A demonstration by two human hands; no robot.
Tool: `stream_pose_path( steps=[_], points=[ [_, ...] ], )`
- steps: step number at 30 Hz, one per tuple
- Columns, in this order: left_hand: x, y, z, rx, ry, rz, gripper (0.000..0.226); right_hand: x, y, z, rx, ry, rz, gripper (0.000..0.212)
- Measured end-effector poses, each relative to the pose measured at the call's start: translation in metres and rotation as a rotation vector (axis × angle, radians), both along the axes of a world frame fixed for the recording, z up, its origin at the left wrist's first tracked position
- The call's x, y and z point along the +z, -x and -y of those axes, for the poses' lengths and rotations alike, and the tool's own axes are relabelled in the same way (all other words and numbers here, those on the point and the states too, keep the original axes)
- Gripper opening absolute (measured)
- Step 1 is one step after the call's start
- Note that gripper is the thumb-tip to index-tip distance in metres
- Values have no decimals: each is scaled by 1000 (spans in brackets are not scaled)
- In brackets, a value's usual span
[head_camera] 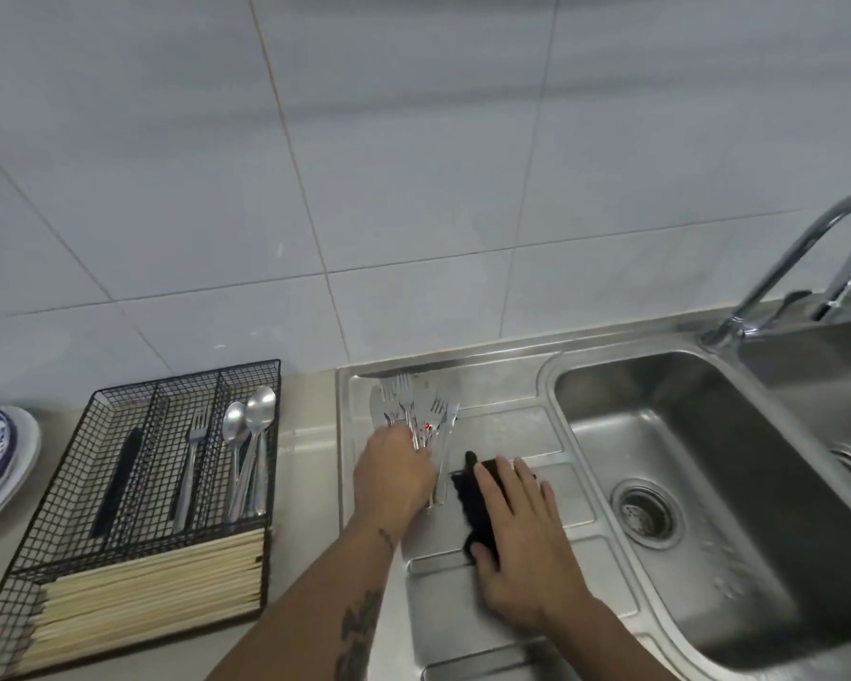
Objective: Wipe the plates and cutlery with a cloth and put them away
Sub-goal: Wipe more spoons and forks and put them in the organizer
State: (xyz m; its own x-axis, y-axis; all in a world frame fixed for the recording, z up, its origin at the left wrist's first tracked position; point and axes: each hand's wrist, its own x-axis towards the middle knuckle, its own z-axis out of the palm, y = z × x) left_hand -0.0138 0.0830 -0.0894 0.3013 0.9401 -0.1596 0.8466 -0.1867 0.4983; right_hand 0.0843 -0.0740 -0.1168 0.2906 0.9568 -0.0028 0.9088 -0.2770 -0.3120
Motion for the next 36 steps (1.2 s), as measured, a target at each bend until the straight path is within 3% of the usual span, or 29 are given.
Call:
stream_pose_path(
  steps=[9,13,20,25,30,36],
  points=[
    [-4,-12,4,69,75,-102,46,-17,7,5,-60,-19,-98,71],
    [0,-14,5,110,121,-85,39,-16,9,10,-84,-108,-155,71],
    [0,-12,12,87,120,-142,59,-8,13,11,-269,-128,-189,73],
    [0,-10,13,55,106,-216,59,-12,8,9,-163,-171,-124,64],
    [5,-1,15,87,152,-219,61,-10,9,5,-113,-123,-75,71],
    [7,10,13,47,112,-264,53,-8,5,3,-22,-148,-64,56]
  ],
)
